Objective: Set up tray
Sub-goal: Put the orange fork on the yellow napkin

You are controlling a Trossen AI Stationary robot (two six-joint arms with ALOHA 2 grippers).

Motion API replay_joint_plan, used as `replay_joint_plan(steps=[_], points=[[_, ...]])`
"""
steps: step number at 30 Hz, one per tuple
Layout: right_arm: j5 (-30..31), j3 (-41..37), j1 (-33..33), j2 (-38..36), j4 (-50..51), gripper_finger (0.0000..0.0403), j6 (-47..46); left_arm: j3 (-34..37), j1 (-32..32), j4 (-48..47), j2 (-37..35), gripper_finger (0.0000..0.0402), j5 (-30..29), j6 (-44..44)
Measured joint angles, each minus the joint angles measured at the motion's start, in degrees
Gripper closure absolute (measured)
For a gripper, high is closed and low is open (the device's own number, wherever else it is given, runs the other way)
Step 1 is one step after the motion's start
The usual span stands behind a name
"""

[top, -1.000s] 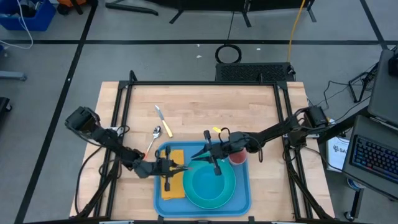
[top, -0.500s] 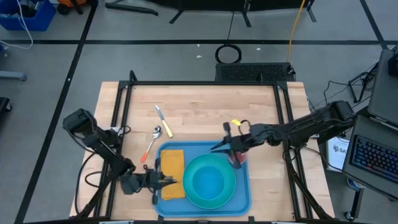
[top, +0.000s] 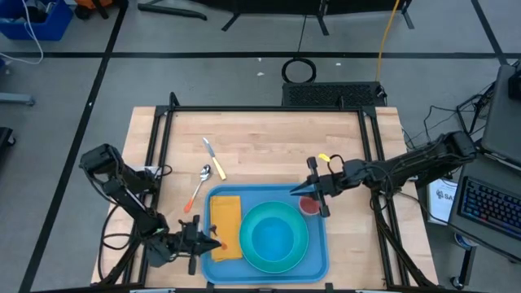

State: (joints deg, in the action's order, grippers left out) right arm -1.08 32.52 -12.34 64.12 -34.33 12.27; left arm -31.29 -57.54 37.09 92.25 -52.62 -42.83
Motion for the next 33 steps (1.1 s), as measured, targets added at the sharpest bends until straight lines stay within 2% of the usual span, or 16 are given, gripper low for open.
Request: replay_joint_plan(steps=[7,12,19,33], points=[[-0.1,-0.1,0.0,0.2,0.0,0.0374,-0.6,0.0,-0.3,-0.9,0.4,0.0402,1.6,-7.3],[-0.2,-0.1,0.0,0.2,0.2,0.0374,-1.0,0.0,-1.4,-1.2,0.4,0.0402,1.5,-9.6],[-0.2,-0.1,0.0,0.2,0.3,0.0374,-0.9,0.0,-2.7,-4.7,0.4,0.0401,0.6,-17.6],[-0.3,-0.1,0.0,0.2,0.4,0.0374,-0.7,0.0,-3.0,-8.4,0.4,0.0401,3.3,-25.0]])
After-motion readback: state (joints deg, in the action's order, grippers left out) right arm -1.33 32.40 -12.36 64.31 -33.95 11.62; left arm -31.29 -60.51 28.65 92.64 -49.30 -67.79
